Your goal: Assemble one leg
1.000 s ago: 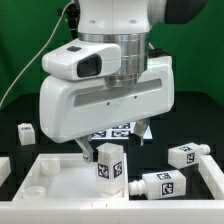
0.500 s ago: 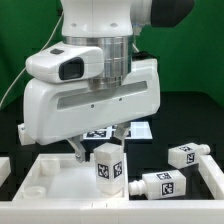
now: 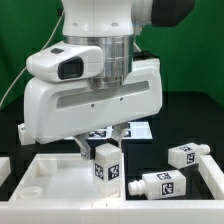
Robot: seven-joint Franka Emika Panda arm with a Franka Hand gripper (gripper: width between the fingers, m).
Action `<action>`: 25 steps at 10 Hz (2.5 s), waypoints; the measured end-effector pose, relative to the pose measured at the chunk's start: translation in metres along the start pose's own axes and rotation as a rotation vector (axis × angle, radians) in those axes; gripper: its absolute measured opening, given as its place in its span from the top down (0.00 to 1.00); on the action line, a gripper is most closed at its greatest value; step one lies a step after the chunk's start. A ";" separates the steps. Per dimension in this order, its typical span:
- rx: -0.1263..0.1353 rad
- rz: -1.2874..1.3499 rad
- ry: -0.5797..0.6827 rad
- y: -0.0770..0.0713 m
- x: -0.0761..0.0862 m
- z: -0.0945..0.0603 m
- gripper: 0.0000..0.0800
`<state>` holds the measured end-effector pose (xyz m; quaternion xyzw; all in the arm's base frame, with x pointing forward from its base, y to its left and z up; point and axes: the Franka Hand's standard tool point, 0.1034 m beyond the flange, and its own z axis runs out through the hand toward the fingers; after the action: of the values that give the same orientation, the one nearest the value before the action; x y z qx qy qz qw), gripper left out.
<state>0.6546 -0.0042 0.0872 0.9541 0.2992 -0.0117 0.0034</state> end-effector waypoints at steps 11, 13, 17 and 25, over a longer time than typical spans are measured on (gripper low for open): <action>0.010 0.873 -0.001 -0.014 0.009 0.002 0.22; 0.010 0.686 0.001 -0.012 0.007 0.002 0.19; 0.003 0.370 0.000 -0.010 0.007 0.002 0.19; -0.074 -0.264 0.025 -0.001 0.016 -0.003 0.19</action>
Offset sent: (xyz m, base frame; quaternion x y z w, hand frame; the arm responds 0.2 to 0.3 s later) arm -0.0029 0.0092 -0.0088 -0.0139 0.0375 0.4263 0.9037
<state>0.6671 0.0055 0.0897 0.9058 0.4222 0.0107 0.0331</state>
